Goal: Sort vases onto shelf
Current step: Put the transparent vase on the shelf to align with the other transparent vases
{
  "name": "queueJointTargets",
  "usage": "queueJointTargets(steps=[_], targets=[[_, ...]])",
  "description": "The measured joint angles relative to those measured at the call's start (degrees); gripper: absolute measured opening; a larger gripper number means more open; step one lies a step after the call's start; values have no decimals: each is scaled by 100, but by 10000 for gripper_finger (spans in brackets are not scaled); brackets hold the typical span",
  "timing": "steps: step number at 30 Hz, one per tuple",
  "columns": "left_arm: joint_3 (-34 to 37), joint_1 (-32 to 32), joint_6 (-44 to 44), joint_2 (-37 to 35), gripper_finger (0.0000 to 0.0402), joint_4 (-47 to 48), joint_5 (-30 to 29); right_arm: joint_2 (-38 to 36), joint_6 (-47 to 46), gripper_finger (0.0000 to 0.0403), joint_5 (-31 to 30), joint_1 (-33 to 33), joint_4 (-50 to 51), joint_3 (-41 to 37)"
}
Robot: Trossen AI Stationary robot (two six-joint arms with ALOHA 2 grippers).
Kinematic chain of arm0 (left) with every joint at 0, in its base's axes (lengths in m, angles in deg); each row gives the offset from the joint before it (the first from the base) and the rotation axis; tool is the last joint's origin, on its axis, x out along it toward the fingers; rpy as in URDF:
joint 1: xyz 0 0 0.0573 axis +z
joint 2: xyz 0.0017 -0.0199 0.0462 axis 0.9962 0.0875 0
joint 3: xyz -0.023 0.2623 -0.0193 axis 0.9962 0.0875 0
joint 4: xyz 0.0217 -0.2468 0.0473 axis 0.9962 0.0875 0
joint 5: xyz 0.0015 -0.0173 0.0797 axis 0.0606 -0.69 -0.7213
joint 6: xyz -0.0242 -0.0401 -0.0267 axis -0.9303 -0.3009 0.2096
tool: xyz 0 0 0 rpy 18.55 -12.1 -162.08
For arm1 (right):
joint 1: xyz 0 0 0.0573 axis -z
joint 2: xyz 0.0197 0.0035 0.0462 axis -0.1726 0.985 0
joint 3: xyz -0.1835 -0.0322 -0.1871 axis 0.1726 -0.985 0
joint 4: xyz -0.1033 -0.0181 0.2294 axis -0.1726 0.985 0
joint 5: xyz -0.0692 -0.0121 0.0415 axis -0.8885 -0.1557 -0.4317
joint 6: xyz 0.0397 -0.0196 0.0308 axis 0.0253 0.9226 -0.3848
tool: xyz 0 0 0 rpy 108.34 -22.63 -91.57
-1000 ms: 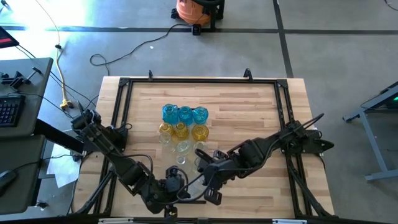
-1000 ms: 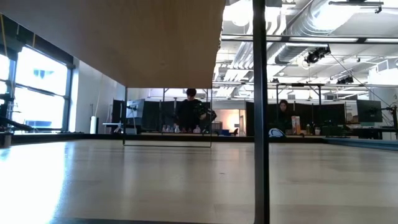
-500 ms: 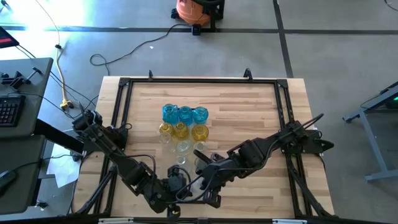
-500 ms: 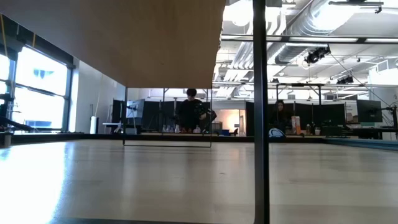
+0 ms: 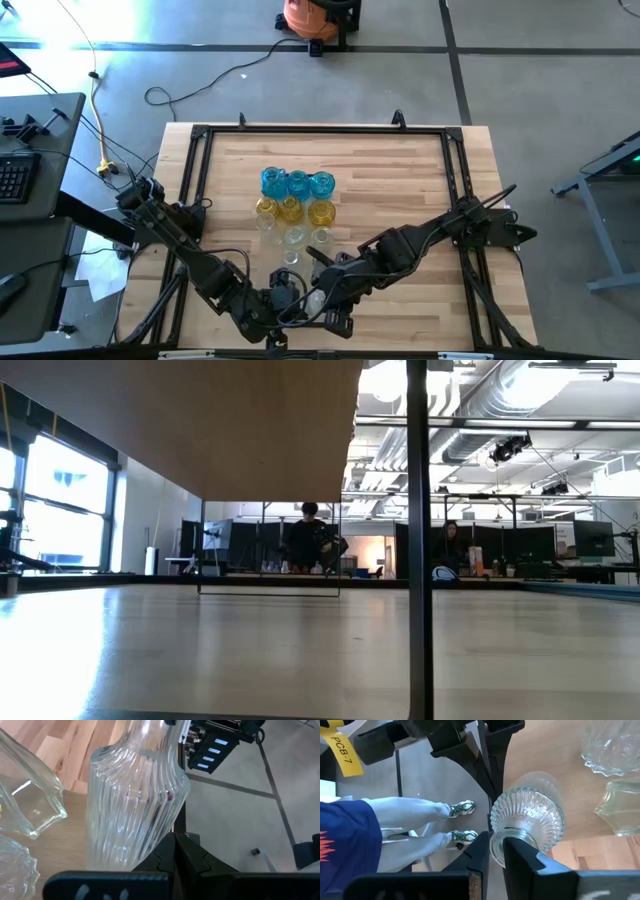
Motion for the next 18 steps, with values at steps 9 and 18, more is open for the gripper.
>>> queueJointTargets(steps=[9, 18], targets=[[0, 0, 13, -2, 0, 0, 74, -2, -12, 44, 129, 56, -162, -9], [0, 0, 11, -2, 0, 2, 102, -2, 5, 44, 116, 73, -278, -15]])
